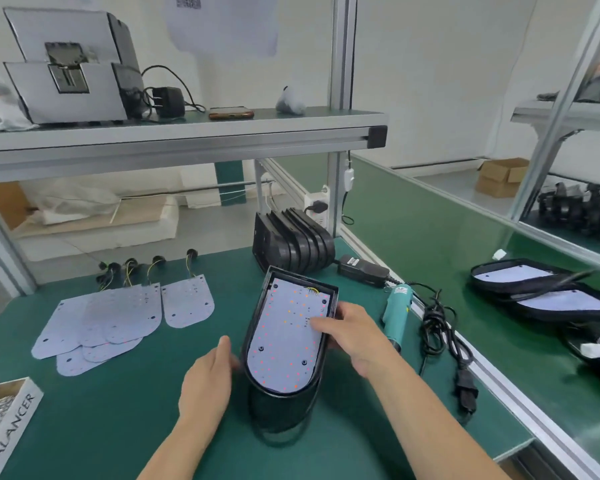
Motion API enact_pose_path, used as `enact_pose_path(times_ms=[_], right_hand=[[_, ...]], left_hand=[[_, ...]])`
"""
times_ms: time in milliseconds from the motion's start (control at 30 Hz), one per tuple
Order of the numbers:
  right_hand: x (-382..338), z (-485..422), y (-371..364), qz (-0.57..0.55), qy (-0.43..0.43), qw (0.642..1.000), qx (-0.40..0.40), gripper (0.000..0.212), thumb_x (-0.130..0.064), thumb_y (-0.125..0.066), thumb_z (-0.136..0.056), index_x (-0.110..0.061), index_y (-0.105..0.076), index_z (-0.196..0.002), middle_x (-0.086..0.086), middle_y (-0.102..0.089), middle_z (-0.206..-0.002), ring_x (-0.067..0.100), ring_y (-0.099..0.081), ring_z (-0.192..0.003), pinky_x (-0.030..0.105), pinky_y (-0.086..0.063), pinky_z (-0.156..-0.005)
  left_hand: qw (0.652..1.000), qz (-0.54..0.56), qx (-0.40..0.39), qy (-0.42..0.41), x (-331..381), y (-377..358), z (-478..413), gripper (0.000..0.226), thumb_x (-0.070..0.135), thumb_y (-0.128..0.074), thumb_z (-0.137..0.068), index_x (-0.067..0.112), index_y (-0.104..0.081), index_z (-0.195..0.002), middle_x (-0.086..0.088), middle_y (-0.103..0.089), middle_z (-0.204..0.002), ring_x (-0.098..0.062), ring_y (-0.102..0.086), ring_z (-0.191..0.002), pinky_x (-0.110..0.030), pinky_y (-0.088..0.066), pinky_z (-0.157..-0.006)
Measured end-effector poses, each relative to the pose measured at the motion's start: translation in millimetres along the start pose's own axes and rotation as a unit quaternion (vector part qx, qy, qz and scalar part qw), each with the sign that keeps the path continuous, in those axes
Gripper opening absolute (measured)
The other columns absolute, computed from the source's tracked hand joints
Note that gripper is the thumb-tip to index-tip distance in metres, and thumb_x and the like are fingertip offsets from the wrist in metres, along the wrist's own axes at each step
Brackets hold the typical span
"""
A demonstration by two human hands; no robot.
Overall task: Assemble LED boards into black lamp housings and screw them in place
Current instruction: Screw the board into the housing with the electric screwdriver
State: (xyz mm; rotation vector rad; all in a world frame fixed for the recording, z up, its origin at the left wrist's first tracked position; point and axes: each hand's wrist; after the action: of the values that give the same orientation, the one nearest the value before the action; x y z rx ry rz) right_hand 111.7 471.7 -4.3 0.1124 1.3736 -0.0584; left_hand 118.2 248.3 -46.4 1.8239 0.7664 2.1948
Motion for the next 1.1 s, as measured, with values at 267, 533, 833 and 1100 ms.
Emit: enact_pose_path(times_ms=[267,533,833,1100], right_hand=[[-33.0,-10.7,87.3,-0.107,0.086,0.977,0.163,0.014,0.002,-0.067,-0.090,-0.003,-0.070,-0.103,0.012,-0.072,-0.099,0.023,-0.065,-0.085,0.038,-0.052,-0.078],[-42.3,-43.5,211.7,-0.158,0.119,0.901,0.385,0.016,-0.007,-0.064,-0.095,-0.010,-0.065,-0.111,0.013,-0.069,-0.114,0.022,-0.062,-0.093,0.027,-0.052,-0.067],[-38.5,-68.2,299.2,-0.142,0.038,0.827,0.543,0.038,-0.017,-0.055,-0.098,-0.004,-0.046,-0.133,0.011,-0.055,-0.131,0.032,-0.068,-0.107,0.039,-0.052,-0.073],[-28.7,-86.1,311.1,-0.198,-0.005,0.826,0.528,0.047,-0.014,-0.054,-0.099,-0.005,-0.040,-0.143,0.014,-0.053,-0.143,0.033,-0.061,-0.121,0.044,-0.052,-0.102]], left_hand=[[0.985,-0.138,0.048,-0.092,-12.0,-10.8,7.2,0.040,0.043,-0.045,-0.098,0.018,-0.058,-0.070,0.003,-0.061,-0.060,-0.022,-0.058,-0.068,-0.031,-0.041,-0.058],[0.987,-0.128,0.047,-0.089,-8.0,-9.8,10.6,0.039,0.043,-0.048,-0.097,0.018,-0.060,-0.070,0.002,-0.061,-0.060,-0.023,-0.057,-0.069,-0.033,-0.044,-0.062],[0.988,-0.113,0.058,-0.087,-3.1,-13.7,12.3,0.036,0.032,-0.057,-0.096,0.015,-0.063,-0.065,0.001,-0.060,-0.056,-0.024,-0.059,-0.064,-0.031,-0.046,-0.062],[0.987,-0.104,0.061,-0.110,1.6,-15.9,11.0,0.036,0.021,-0.064,-0.094,0.012,-0.061,-0.059,0.003,-0.056,-0.048,-0.024,-0.059,-0.059,-0.029,-0.044,-0.057]])
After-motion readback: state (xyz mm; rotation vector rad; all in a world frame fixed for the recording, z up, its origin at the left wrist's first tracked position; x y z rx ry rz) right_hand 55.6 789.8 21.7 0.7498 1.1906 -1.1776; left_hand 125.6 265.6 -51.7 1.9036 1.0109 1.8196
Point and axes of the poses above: each hand's wrist, its own z-axis away from the middle knuckle, its own y-axis out of the back of the hand, x = y × z
